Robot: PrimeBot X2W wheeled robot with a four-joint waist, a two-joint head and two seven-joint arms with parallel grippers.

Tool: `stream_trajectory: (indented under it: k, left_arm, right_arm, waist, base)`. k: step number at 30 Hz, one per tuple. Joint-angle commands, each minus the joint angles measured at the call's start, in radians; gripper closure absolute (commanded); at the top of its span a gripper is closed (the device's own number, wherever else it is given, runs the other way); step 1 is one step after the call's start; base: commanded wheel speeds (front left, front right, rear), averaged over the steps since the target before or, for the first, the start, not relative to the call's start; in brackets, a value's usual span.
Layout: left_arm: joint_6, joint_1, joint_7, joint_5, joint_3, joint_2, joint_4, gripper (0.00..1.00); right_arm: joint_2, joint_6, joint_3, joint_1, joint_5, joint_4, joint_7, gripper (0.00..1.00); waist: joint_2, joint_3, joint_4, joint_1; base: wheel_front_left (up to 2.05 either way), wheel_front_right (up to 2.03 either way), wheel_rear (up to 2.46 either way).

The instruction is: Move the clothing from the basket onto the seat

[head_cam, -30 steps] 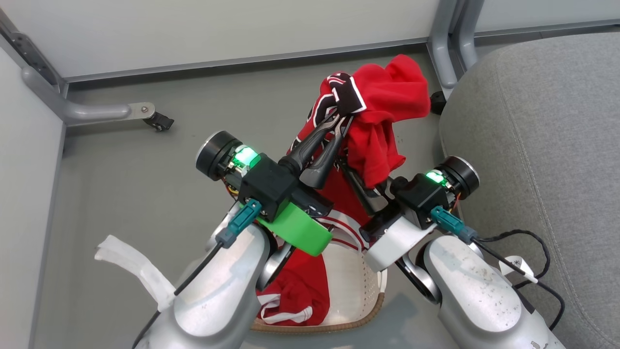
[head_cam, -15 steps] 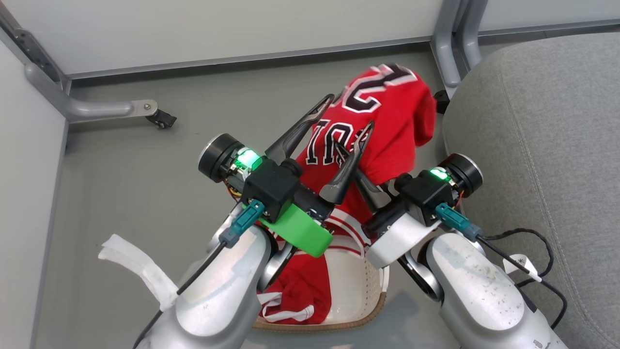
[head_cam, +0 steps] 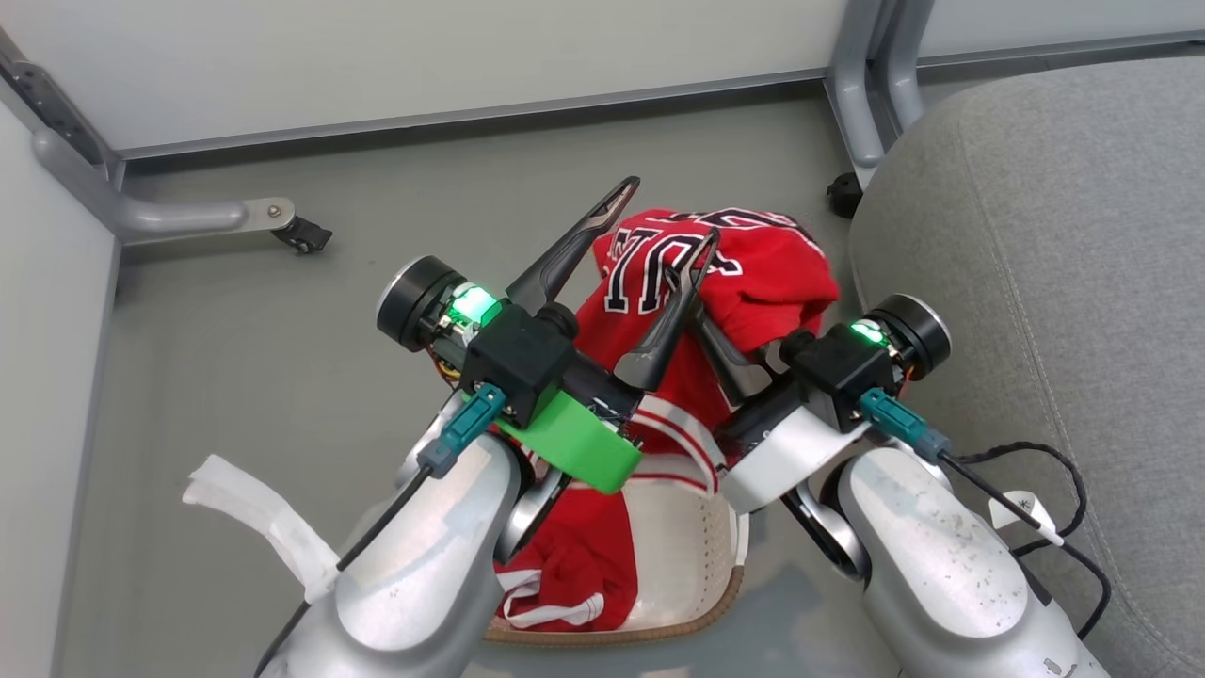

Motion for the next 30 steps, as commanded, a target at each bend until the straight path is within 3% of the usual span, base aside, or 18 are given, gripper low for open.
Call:
stream_trajectory:
  k: [1, 8, 30]
  left_arm:
    - [0.003, 0.006, -0.003, 0.007, 0.006, 0.0, -0.003, 0.0]
    - [0.002, 0.013, -0.003, 0.022, 0.01, 0.0, 0.007, 0.0]
    - [-0.006, -0.01, -0.003, 0.052, -0.021, 0.014, 0.038, 0.0]
  right_arm:
    - [-0.002, -0.001, -0.008, 0.012, 0.002, -0.006, -0.002, 1.0]
    - [-0.002, -0.001, -0.059, 0.042, -0.005, -0.02, -0.002, 1.0]
    - [-0.002, -0.001, -0.284, 0.11, -0.037, -0.095, -0.002, 1.0]
  waist:
    - [0.0, 0.003, -0.008, 0.0]
    - [0.0, 0.019, -0.055, 0.0]
    - [0.0, 0.1, -0.301, 0.0]
  base:
    - [0.0, 0.0, 0.0]
    - [0.0, 0.0, 0.0]
    - [0.0, 0.0, 0.0]
